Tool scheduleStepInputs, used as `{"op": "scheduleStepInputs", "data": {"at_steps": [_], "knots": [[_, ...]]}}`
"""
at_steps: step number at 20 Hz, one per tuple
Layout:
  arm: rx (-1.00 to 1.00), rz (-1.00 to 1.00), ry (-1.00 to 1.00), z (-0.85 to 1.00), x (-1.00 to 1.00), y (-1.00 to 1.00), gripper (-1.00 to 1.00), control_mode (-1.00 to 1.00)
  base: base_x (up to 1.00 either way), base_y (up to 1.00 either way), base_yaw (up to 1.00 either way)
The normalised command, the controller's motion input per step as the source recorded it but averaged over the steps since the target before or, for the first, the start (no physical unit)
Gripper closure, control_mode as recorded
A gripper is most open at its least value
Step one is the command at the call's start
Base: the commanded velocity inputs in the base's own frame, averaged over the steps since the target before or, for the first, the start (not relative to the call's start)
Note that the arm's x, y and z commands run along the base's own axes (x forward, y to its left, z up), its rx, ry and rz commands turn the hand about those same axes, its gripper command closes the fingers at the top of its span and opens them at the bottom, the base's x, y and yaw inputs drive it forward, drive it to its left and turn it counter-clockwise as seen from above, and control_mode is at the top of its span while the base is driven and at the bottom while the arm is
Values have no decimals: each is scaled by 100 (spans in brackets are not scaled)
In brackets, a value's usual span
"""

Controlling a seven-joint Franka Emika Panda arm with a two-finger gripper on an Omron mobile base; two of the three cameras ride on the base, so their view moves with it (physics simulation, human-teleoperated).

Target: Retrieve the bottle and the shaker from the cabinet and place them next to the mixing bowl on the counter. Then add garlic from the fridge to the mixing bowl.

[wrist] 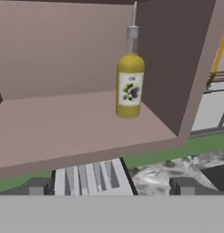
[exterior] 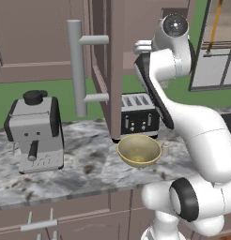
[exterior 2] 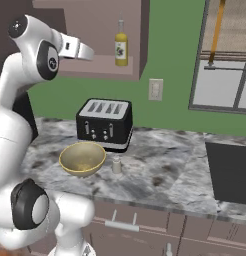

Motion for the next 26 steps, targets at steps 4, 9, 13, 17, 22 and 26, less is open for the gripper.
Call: {"op": "scheduleStepInputs", "data": {"at_steps": [4, 9, 13, 17, 22, 26], "knots": [[0, 0, 0, 0, 42, -21, -100, -100, 0, 0, 0], [2, -4, 0, 4, 30, -33, -100, -100, 0, 0, 0], [0, -18, 0, 0, 30, -12, -100, -100, 0, 0, 0], [0, -23, 0, 0, 26, 0, -100, -100, 0, 0, 0], [4, -8, 0, 0, 12, 0, -100, -100, 0, 0, 0], [4, 1, 0, 0, 19, 0, -100, -100, 0, 0, 0]]}}
